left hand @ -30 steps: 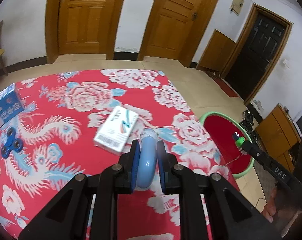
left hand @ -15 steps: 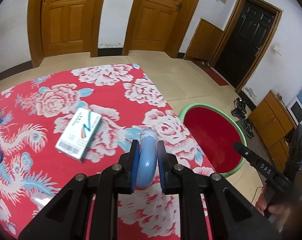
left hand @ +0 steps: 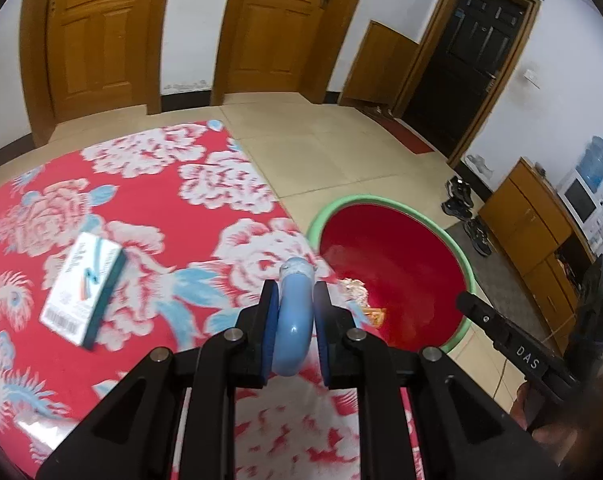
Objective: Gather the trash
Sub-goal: 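Carry the blue tube and green keychain over the red bucket with both tools, then open both tools to drop the tube and keychain into the bucket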
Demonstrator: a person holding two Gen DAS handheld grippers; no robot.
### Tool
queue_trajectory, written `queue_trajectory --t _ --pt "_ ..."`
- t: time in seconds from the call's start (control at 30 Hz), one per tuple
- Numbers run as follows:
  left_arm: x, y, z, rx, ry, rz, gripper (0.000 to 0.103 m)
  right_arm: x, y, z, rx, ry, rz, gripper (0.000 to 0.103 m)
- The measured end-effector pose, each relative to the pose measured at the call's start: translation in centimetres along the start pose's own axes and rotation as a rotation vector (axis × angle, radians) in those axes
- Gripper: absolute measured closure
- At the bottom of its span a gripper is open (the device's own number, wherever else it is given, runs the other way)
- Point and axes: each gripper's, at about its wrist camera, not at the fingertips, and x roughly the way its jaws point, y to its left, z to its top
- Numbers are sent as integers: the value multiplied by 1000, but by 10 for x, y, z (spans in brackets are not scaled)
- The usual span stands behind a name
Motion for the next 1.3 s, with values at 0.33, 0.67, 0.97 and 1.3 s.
queue_trajectory --t 0.33,0.67,0.97,1.3 --pt "33 -41 7 77 20 -63 86 -3 -31 0 58 -11 -25 81" --pt "64 -62 8 95 71 -115 83 -1 -49 1 99 -11 -35 74" --pt "61 -61 5 89 76 -88 69 0 -48 1 108 -3 -30 63" --pt "39 -47 2 42 54 -56 63 -8 -36 -1 95 -9 -16 42"
